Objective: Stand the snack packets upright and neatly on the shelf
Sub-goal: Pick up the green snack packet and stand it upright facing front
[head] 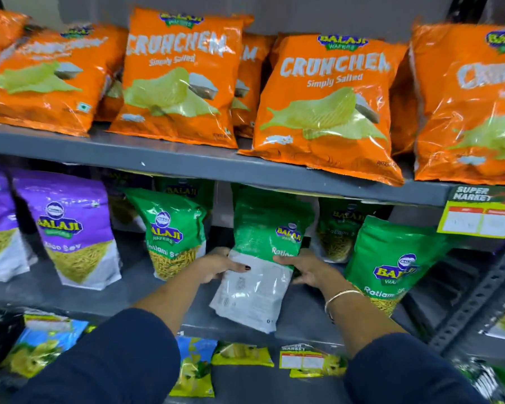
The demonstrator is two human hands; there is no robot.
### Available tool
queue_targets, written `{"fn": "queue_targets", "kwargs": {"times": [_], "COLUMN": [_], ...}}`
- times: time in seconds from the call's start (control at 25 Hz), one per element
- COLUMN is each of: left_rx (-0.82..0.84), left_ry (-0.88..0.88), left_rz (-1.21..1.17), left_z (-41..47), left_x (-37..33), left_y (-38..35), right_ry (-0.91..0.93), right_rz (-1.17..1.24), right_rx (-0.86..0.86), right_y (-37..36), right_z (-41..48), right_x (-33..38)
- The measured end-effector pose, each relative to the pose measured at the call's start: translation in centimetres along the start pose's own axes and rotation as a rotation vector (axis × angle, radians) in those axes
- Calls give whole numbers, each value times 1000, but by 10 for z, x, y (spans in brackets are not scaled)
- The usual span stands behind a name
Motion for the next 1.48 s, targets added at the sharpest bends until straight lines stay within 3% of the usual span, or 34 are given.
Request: {"fn": "queue_targets", "kwargs": {"times": [0.12, 0.28, 0.4, 0.52, 0.6, 0.68, 0.76, 0.92, 1.08, 1.32, 1.48], "left_rx": [-165, -232, -143, -54, -24, 30, 13, -158, -59, 11, -43], "left_ry": [-142, -209, -182, -141, -105, -92, -109, -269, -284, -228, -207], "left_rz": [77, 23, 9, 125, 149, 135, 123, 235, 203, 164, 123], "left_z": [7, 22, 21, 20, 17, 17, 16, 15, 22, 27, 26], "left_x": [-24, -5, 2, -3, 0, 6, 7, -19, -26, -24, -19], "left_y": [17, 27, 20, 17, 19, 17, 15, 15, -8, 2, 7], "right_ry": [220, 358, 310, 59, -6, 46, 84, 10, 84, 166, 164], "right_rz": [-46, -181, -290, -390, -260, -174, -214, -528, -675, -446, -396], "right_rx": [-68, -219, -283, -318, -253, -233, -159, 81, -113, -188, -257], "right_y": [3, 2, 4, 13, 8, 6, 2, -11, -14, 16, 31], "right_z": [1, 8, 17, 21, 24, 26, 25, 24, 23, 20, 21], "right_x": [34, 34, 24, 3, -10, -13, -13, -25, -16, -8, -11]}}
Point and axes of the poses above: each hand's wrist, its own z-axis towards the middle knuckle, its own y-axis out of the back of the hand, x = y × z, the point moved 9 cm from there along z, towards the middle knuckle, and after that the axes turned 8 degrees about x, right-handed, at the moved point
